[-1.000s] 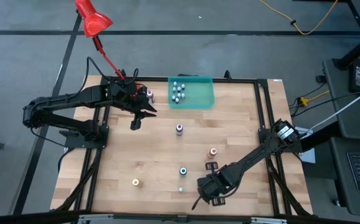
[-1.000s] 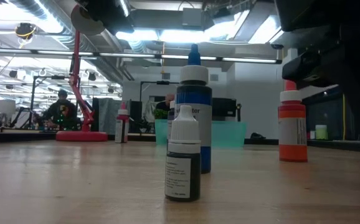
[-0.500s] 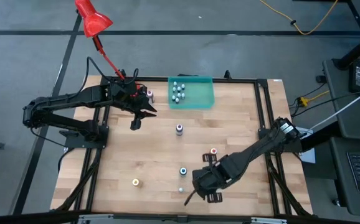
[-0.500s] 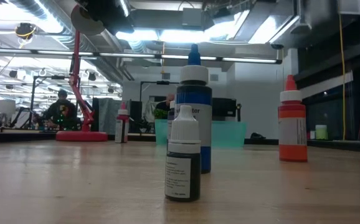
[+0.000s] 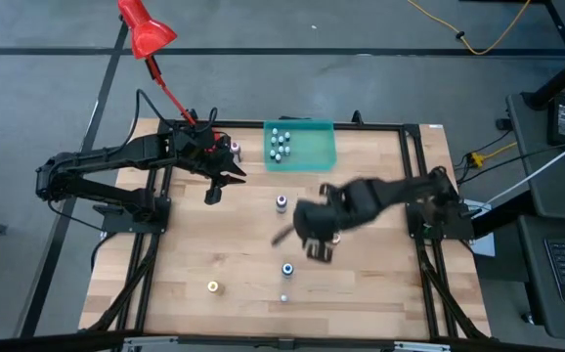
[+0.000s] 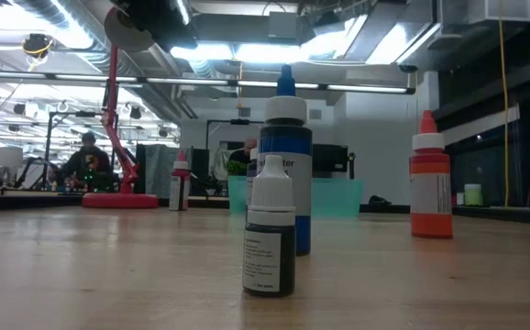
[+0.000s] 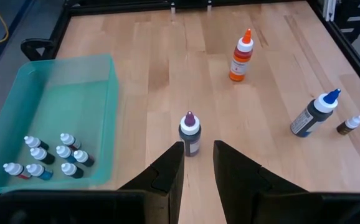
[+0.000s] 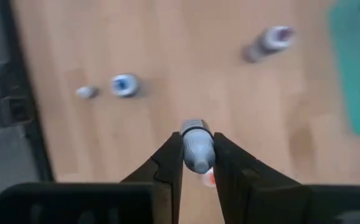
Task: Pick & Place food coloring
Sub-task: Put the small green food coloring bottle into the green bin
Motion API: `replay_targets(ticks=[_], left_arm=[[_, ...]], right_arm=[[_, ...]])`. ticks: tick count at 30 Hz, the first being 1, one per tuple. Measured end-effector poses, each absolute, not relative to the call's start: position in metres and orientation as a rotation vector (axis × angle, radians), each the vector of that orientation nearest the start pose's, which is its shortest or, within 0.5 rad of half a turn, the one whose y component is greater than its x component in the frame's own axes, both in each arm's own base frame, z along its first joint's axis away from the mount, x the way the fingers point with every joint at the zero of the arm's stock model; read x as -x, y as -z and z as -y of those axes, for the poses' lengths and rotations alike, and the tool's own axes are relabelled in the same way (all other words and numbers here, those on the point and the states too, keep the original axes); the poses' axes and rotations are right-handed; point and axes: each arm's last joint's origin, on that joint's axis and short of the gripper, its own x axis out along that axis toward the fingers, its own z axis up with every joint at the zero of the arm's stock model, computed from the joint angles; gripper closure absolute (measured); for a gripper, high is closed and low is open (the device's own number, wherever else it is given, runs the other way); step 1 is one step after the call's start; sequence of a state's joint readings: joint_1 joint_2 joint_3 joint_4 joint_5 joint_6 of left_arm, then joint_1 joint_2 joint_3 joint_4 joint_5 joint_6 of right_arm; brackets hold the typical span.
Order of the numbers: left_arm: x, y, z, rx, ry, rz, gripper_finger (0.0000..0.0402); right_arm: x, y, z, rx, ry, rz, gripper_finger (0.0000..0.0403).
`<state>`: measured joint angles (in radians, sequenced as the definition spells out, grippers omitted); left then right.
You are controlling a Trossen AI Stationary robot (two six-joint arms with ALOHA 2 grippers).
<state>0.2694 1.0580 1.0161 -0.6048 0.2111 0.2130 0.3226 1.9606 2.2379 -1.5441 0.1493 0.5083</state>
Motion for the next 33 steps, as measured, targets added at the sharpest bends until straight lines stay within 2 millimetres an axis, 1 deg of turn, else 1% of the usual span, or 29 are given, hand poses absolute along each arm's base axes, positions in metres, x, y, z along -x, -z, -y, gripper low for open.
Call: replay_targets(ticks=[3,6,8,12,15,18,23,26,28,31,33], left_arm=[[-0.208,-0.325,-0.051,-0.053,0.011,-0.630,0.0320],[-0.208,-0.325,-0.051,-0.052,0.011,-0.630,0.0320],[-0.208,-0.325,-0.051,-0.052,0.011,-0.630,0.0320],[-0.208,-0.325,-0.051,-0.039,0.007,-0.635,0.0320],[-0.207,-0.324,-0.051,-0.029,0.004,-0.647,0.0320],[-0.206,-0.323,-0.051,-0.020,-0.001,-0.662,0.0320],[-0.206,-0.323,-0.051,0.025,-0.017,-0.663,0.0320],[-0.206,-0.323,-0.051,0.053,-0.030,-0.663,0.0320],[-0.206,-0.323,-0.051,0.075,-0.044,-0.663,0.0320],[-0.206,-0.323,-0.052,0.105,-0.095,-0.666,0.0320],[-0.206,-0.323,-0.053,0.122,-0.138,-0.667,0.0320]], right_arm=[[-0.356,-0.381,-0.086,-0.116,0.188,-1.246,0.0330],[-0.361,-0.381,-0.059,-0.054,0.170,-1.256,0.0333],[-0.364,-0.381,-0.038,-0.014,0.160,-1.264,0.0331],[-0.366,-0.381,0.011,0.030,0.163,-1.283,0.0330],[-0.362,-0.382,0.050,0.058,0.132,-1.286,0.0333],[-0.359,-0.384,0.089,0.087,0.120,-1.251,0.0332],[-0.346,-0.384,0.153,0.099,0.123,-1.185,0.0330],[-0.342,-0.375,0.188,0.094,0.154,-1.173,0.0331],[-0.340,-0.366,0.208,0.096,0.170,-1.185,0.0330],[-0.344,-0.349,0.235,0.069,0.200,-1.173,0.0328],[-0.349,-0.334,0.250,0.055,0.215,-1.176,0.0328]])
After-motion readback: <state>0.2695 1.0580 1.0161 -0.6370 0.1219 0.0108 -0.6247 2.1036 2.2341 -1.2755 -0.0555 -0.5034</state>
